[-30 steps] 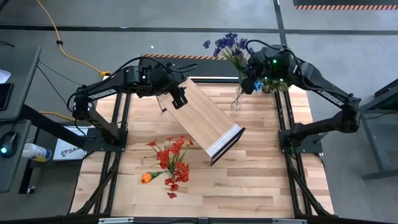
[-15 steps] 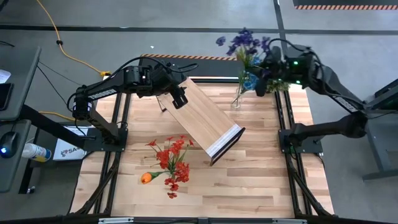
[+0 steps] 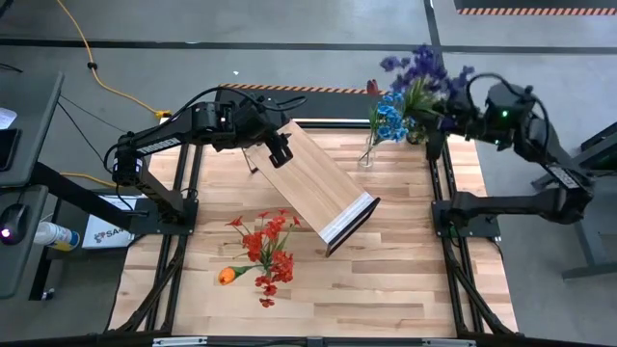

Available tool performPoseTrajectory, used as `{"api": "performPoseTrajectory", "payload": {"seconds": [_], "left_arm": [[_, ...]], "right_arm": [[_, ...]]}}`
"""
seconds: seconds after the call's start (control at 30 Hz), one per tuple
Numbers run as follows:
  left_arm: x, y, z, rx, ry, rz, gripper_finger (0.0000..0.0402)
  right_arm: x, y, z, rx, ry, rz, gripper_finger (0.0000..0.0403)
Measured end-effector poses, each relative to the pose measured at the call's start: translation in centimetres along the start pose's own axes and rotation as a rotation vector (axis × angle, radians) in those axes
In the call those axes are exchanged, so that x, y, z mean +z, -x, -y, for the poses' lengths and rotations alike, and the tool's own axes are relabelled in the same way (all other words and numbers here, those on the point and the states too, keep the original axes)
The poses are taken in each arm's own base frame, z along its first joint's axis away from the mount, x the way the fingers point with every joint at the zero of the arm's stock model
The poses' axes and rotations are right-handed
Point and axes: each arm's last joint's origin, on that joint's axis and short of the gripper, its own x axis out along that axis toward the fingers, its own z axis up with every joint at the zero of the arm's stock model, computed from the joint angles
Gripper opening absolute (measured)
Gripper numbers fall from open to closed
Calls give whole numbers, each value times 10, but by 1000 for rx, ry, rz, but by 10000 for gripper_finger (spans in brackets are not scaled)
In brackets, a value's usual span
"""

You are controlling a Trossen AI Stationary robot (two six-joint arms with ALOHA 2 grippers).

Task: Pick and place flowers into a vace then onto a shelf
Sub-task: Put the violet flowers into the top transparent vase

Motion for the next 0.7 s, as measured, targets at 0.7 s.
{"api": "performPoseTrajectory", "payload": {"seconds": [0.7], "left_arm": [[0, 0, 0, -1, 23, 2, 237]], "right_arm": [[-66, -52, -5, 22, 47, 231, 0]]}}
